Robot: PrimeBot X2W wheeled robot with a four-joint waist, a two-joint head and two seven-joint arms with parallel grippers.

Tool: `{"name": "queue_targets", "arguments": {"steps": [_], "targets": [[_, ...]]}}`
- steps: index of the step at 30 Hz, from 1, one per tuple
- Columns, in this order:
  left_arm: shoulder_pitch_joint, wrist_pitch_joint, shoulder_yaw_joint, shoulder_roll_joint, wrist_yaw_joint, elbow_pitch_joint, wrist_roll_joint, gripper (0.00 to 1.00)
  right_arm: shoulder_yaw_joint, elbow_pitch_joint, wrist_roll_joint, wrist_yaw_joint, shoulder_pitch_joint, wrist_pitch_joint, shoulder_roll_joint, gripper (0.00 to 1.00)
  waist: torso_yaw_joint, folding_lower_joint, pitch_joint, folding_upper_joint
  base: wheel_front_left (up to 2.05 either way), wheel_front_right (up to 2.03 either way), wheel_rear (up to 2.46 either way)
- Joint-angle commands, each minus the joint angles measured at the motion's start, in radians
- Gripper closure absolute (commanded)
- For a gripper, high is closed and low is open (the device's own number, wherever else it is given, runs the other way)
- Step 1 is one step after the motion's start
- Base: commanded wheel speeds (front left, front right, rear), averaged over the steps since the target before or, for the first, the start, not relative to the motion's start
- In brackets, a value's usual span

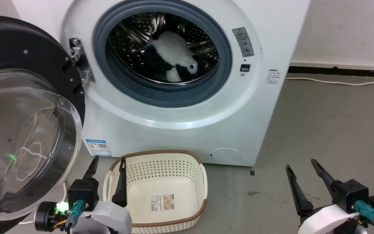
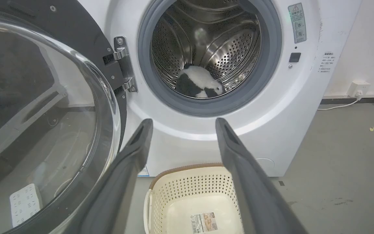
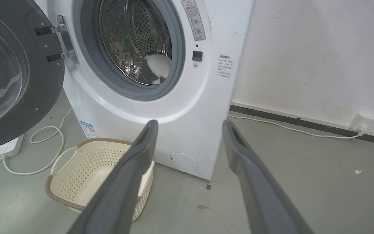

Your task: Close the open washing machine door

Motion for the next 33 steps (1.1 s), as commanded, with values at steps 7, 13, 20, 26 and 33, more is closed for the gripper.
{"name": "queue_targets", "arguments": {"steps": [7, 13, 20, 26, 33], "targets": [[0.007, -0.023, -0.018, 0.007, 0.003, -0.009, -0.001, 0.00, 0.001, -0.002, 0.014, 0.000, 0.021, -0.023, 0.001, 0.00, 0.044, 0.0000, -0.006, 0.0000, 0.00, 0.00, 0.00], [0.014, -0.036, -0.029, 0.012, 0.002, -0.012, -0.002, 0.00, 0.002, 0.000, 0.022, 0.000, 0.028, -0.036, 0.001, 0.00, 0.090, 0.0000, -0.012, 0.0000, 0.00, 0.00, 0.00], [0.029, -0.050, -0.035, 0.015, 0.012, -0.025, -0.003, 0.00, 0.024, 0.007, 0.028, 0.000, 0.020, -0.050, -0.002, 0.00, 0.131, 0.0000, -0.007, 0.0000, 0.00, 0.00, 0.00], [0.040, -0.063, -0.038, 0.014, 0.023, -0.038, -0.006, 0.00, 0.045, 0.019, 0.039, 0.000, 0.006, -0.063, -0.012, 0.00, 0.158, 0.0000, -0.003, 0.0000, 0.00, 0.00, 0.00], [0.051, -0.077, -0.045, 0.013, 0.037, -0.057, -0.005, 0.00, 0.064, 0.033, 0.052, 0.000, -0.006, -0.077, -0.023, 0.00, 0.189, 0.0000, -0.001, 0.0000, 0.00, 0.00, 0.00]]}}
